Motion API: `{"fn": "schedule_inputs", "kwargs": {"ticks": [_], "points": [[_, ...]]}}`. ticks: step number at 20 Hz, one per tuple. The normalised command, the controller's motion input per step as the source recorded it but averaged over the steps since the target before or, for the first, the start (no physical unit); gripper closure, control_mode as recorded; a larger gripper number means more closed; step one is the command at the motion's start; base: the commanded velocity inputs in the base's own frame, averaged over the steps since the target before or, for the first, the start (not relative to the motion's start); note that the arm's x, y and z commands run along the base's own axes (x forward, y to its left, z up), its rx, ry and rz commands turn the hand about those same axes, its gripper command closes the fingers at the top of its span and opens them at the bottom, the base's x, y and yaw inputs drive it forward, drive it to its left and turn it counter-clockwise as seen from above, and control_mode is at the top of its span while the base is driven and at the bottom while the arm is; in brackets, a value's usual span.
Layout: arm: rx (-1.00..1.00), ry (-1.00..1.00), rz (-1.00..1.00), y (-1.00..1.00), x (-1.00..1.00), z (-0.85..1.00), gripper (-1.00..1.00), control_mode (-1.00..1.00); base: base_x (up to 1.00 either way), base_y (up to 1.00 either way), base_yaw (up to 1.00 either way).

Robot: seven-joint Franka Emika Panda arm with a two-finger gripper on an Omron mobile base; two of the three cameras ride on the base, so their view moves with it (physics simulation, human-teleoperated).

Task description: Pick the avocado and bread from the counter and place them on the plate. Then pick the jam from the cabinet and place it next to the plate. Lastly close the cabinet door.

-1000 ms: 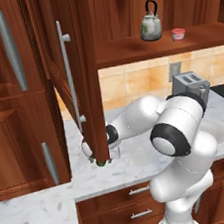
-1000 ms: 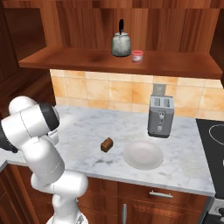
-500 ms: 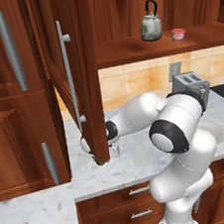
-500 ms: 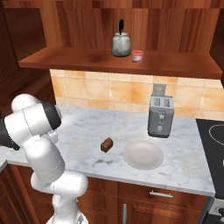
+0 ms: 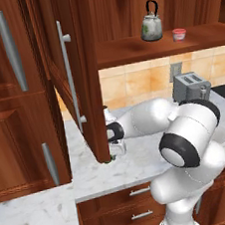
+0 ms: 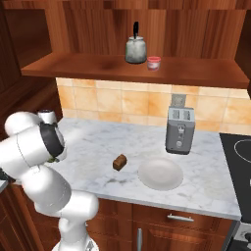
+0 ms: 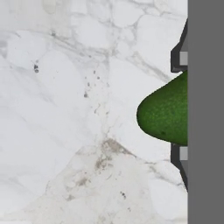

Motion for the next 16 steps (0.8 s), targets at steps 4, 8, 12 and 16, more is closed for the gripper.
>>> {"fn": "schedule_inputs", "kwargs": {"ticks": [4,8,12,16], "points": [[0.0,-0.01,0.01,-0.36,-0.32,0.26,1.0,-1.0,0.0,0.0,0.0],[0.0,-0.09,0.08,-0.41,-0.37,0.21,1.0,-1.0,0.0,0.0,0.0],[0.0,-0.17,0.12,-0.45,-0.4,0.16,1.0,-1.0,0.0,0.0,0.0],[0.0,-0.18,0.15,-0.51,-0.4,0.17,1.0,-1.0,0.0,0.0,0.0]]}}
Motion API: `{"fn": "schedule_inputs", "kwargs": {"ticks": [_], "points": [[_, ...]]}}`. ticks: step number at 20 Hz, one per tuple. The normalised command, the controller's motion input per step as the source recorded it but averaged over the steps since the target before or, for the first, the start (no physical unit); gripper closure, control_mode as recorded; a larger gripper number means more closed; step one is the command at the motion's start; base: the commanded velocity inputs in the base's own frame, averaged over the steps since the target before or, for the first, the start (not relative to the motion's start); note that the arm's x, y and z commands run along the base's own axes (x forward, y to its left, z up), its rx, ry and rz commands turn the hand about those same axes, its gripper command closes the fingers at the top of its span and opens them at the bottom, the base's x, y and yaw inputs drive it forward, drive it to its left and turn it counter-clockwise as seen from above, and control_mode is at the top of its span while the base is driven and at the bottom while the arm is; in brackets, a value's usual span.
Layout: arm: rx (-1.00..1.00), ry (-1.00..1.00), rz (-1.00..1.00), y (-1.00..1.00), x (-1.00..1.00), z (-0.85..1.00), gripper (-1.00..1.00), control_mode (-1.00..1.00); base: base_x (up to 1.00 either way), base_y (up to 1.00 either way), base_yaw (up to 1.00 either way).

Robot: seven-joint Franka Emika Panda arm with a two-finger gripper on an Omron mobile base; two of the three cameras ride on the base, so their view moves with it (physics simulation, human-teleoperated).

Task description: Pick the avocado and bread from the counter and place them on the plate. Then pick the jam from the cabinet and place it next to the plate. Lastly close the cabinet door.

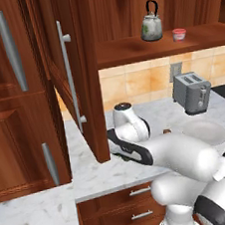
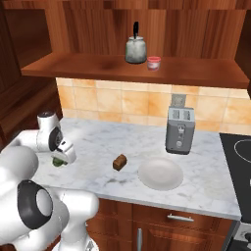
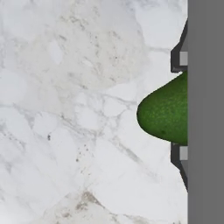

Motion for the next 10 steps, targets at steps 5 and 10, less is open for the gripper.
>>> {"fn": "schedule_inputs", "kwargs": {"ticks": [5,10], "points": [[0.0,-0.18,0.15,-0.52,-0.38,0.18,1.0,-1.0,0.0,0.0,0.0],[0.01,-0.15,0.14,-0.52,-0.34,0.25,1.0,-1.0,0.0,0.0,0.0]]}}
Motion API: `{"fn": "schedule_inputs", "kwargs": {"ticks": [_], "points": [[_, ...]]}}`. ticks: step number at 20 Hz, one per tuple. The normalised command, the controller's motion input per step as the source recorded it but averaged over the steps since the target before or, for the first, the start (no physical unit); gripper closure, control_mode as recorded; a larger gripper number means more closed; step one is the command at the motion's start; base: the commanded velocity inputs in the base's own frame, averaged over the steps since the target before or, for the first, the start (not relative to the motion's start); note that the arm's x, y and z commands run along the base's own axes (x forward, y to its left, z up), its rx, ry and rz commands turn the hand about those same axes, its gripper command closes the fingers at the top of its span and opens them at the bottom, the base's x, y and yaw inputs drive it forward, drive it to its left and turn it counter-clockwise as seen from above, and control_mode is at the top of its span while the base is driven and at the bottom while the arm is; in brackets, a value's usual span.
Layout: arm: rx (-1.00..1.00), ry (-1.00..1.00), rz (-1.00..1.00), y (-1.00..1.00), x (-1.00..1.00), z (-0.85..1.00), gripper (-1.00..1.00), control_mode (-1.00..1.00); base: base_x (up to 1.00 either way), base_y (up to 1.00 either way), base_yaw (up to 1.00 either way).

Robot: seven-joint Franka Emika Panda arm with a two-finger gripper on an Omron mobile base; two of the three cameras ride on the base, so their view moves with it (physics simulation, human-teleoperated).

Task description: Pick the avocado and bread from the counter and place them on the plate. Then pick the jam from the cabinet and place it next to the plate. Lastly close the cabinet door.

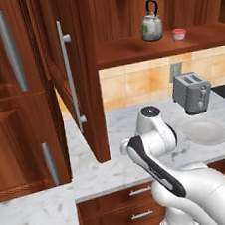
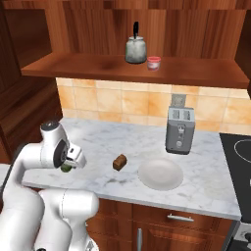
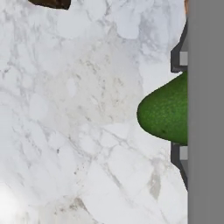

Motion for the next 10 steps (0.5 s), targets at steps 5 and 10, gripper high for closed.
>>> {"fn": "schedule_inputs", "kwargs": {"ticks": [5,10], "points": [[0.0,-0.16,0.13,-0.52,-0.33,0.27,1.0,-1.0,0.0,0.0,0.0],[0.0,-0.13,0.14,-0.53,-0.28,0.29,1.0,-1.0,0.0,0.0,0.0]]}}
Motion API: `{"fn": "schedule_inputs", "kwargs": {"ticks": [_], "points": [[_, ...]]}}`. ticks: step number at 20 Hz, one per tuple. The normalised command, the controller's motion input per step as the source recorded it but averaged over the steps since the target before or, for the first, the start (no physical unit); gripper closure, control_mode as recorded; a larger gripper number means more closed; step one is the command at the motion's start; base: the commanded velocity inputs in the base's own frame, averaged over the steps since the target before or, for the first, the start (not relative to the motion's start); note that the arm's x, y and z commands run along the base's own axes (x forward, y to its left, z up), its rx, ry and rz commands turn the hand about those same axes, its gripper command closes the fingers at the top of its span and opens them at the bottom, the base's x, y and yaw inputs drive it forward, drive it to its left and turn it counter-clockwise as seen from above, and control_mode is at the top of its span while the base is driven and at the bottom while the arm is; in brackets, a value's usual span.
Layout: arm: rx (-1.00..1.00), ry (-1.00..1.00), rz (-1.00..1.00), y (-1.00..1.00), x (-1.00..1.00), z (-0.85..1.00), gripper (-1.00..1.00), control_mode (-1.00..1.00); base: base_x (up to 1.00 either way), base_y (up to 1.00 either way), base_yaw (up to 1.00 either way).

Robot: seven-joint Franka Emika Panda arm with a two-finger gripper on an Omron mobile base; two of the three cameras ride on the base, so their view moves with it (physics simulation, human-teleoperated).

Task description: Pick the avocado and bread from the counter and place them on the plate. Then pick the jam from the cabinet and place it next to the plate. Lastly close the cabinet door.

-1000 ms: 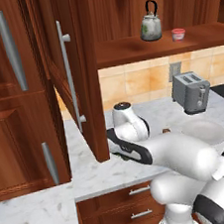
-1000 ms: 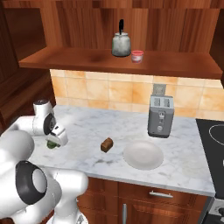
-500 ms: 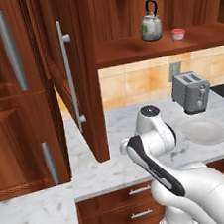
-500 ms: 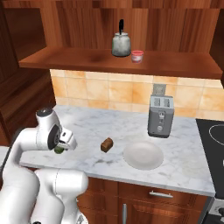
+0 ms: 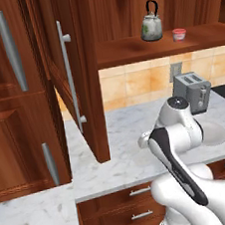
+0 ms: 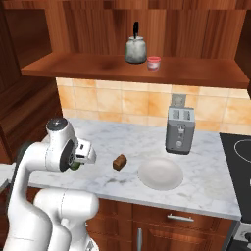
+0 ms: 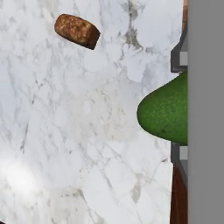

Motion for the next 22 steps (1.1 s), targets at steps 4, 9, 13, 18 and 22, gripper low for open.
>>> {"fn": "schedule_inputs", "kwargs": {"ticks": [4,9,13,18,22], "points": [[0.0,-0.12,0.15,-0.52,-0.27,0.28,1.0,-1.0,0.0,0.0,0.0],[0.0,-0.13,0.11,-0.53,-0.19,0.15,1.0,-1.0,0.0,0.0,0.0],[0.0,-0.15,0.09,-0.54,-0.12,0.06,1.0,-1.0,0.0,0.0,0.0],[-0.02,-0.09,0.09,-0.54,-0.07,0.06,1.0,-1.0,0.0,0.0,0.0],[-0.05,-0.02,0.06,-0.52,-0.01,0.04,1.0,-1.0,0.0,0.0,0.0]]}}
